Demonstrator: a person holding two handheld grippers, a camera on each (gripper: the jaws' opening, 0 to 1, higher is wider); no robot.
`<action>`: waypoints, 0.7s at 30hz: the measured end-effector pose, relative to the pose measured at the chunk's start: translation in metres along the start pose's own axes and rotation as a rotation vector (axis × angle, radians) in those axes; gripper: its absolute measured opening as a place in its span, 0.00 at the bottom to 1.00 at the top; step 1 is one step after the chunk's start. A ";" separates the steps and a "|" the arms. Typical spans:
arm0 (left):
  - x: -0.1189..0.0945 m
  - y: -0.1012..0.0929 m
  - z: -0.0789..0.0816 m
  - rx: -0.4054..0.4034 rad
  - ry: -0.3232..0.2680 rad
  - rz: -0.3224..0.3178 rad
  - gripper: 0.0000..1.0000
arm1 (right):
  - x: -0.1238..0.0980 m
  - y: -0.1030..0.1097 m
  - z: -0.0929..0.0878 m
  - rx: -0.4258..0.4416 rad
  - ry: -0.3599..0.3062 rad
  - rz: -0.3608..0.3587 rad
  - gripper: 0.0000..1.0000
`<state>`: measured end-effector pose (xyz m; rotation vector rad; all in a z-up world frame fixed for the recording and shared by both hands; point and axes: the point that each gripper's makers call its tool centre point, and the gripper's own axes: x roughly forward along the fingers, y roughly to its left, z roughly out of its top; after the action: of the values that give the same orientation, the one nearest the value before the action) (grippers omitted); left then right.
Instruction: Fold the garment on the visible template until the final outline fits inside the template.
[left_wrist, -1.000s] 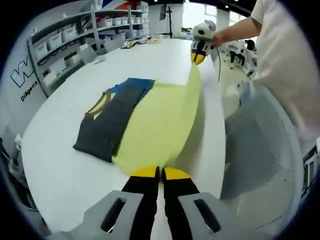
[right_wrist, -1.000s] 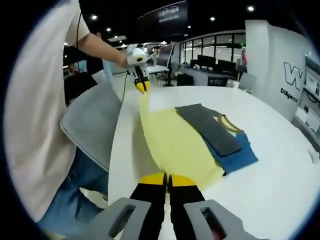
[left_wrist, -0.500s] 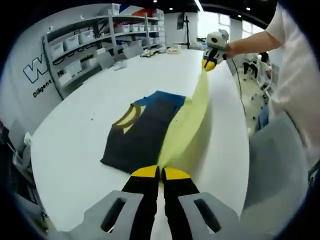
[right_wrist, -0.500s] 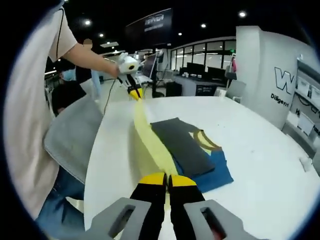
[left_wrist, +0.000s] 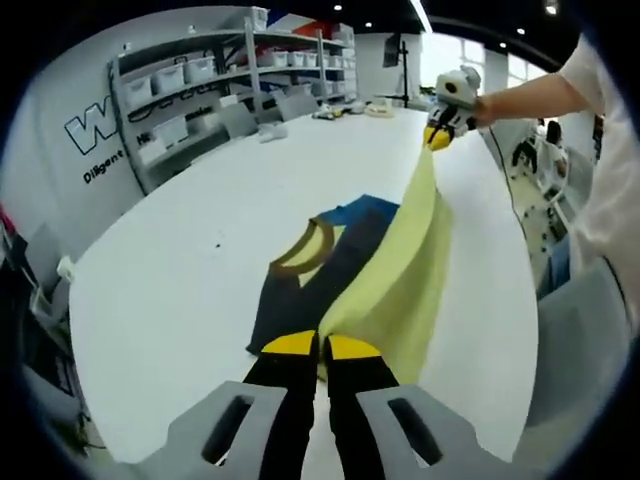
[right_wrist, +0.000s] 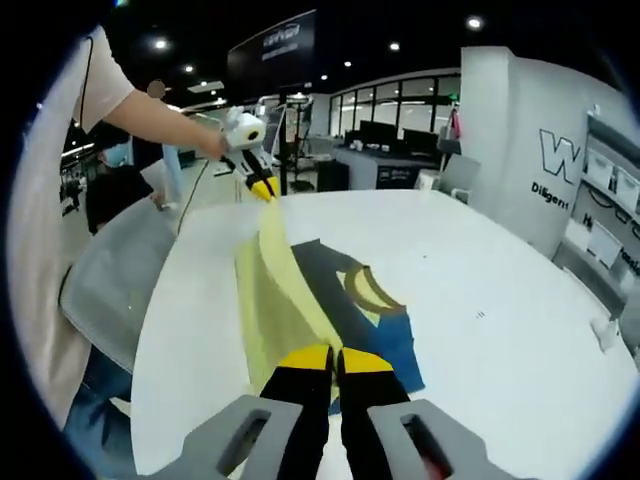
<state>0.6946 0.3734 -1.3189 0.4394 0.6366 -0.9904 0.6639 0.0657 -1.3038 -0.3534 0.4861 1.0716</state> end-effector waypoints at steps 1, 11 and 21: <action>0.002 0.004 0.001 -0.002 -0.001 0.003 0.00 | 0.002 -0.004 0.000 0.001 0.002 -0.001 0.00; 0.034 0.042 0.013 -0.079 -0.005 0.026 0.00 | 0.023 -0.048 -0.006 0.058 0.038 -0.030 0.00; 0.065 0.075 -0.002 -0.169 0.055 0.036 0.00 | 0.053 -0.083 -0.019 0.136 0.079 -0.071 0.00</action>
<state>0.7853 0.3701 -1.3594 0.3286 0.7535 -0.8843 0.7551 0.0591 -1.3444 -0.2911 0.6097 0.9529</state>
